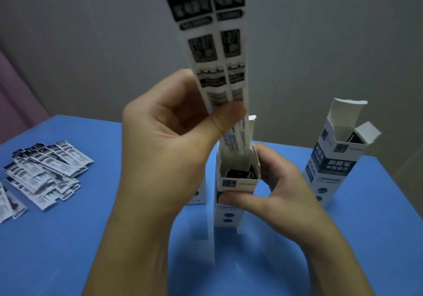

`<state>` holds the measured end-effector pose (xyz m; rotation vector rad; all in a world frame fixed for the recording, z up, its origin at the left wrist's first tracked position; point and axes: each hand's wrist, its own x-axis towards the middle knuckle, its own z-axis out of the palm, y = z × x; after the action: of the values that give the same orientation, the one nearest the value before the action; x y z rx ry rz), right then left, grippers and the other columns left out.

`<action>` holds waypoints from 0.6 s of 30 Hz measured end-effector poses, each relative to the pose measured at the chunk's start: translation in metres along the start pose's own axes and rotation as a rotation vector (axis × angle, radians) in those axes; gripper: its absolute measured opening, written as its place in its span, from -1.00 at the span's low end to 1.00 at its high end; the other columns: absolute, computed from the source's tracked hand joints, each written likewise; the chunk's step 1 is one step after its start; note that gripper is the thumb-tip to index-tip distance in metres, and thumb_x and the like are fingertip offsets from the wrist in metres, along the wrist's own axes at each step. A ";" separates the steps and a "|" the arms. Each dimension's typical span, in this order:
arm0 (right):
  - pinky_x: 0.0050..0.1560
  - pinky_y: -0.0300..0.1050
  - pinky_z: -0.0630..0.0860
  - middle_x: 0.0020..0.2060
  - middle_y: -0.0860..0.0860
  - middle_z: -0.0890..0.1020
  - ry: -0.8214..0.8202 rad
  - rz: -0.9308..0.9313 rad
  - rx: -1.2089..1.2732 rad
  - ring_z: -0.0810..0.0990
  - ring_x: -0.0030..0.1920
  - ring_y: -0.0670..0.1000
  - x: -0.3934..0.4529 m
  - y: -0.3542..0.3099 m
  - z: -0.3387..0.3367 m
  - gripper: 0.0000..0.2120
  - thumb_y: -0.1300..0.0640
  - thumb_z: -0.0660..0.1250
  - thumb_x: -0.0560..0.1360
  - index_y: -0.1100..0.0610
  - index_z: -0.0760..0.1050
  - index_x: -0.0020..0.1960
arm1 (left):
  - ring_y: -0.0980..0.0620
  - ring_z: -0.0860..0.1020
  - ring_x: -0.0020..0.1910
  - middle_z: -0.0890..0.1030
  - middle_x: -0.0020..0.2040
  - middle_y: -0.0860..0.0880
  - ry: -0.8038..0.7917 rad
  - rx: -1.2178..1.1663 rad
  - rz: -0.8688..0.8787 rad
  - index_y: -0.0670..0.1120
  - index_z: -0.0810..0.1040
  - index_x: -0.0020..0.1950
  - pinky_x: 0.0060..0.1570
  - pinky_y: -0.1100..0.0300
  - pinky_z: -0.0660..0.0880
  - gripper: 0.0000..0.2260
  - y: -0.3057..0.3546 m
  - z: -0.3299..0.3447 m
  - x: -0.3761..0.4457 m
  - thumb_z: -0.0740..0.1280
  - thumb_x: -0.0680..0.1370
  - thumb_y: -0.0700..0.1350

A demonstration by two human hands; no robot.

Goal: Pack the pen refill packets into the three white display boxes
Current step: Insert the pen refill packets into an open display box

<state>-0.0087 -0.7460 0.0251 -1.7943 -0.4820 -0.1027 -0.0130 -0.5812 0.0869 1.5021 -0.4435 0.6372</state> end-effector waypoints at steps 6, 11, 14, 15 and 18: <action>0.15 0.13 0.56 -0.03 -0.07 0.69 -0.005 0.031 0.009 0.65 0.06 0.03 0.001 0.000 0.003 -0.55 0.23 0.63 0.31 -0.01 0.58 0.12 | -0.03 0.67 -0.10 0.69 -0.13 -0.02 -0.135 0.056 0.016 -0.13 0.59 -0.01 -0.05 0.08 0.62 -0.73 0.010 -0.002 0.001 0.56 0.38 -0.33; 0.14 0.14 0.57 -0.06 -0.05 0.69 0.012 0.043 0.005 0.66 0.03 0.04 0.002 0.002 0.002 -0.55 0.24 0.64 0.30 -0.01 0.58 0.10 | 0.01 0.66 -0.05 0.70 -0.11 0.08 -0.236 0.225 -0.027 -0.01 0.64 -0.04 0.04 -0.04 0.57 -0.75 0.008 -0.013 0.002 0.60 0.36 -0.18; 0.14 0.15 0.57 -0.05 -0.05 0.69 0.020 0.047 -0.013 0.66 0.03 0.03 0.001 0.003 0.001 -0.54 0.22 0.64 0.29 -0.04 0.58 0.11 | 0.09 0.62 -0.02 0.69 -0.09 0.13 -0.311 0.376 -0.074 0.09 0.67 -0.08 -0.02 0.19 0.46 -0.79 0.006 -0.016 0.003 0.60 0.36 -0.09; 0.14 0.15 0.57 -0.04 -0.05 0.69 0.021 0.047 -0.017 0.66 0.03 0.03 0.001 0.003 0.001 -0.53 0.21 0.64 0.29 -0.05 0.58 0.11 | 0.09 0.60 -0.01 0.67 -0.09 0.12 -0.338 0.419 -0.094 0.10 0.67 -0.09 -0.05 0.26 0.43 -0.80 0.005 -0.016 0.003 0.60 0.35 -0.07; 0.15 0.14 0.57 0.00 -0.05 0.69 0.019 0.037 -0.025 0.66 0.06 0.03 0.002 0.003 0.002 -0.52 0.16 0.64 0.29 -0.07 0.57 0.13 | 0.13 0.53 -0.07 0.64 -0.11 0.14 -0.367 0.483 -0.151 0.12 0.67 -0.13 -0.14 0.38 0.38 -0.78 0.004 -0.015 0.002 0.60 0.28 -0.02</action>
<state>-0.0063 -0.7443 0.0226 -1.8245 -0.4355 -0.1009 -0.0160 -0.5659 0.0906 2.1072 -0.4685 0.3582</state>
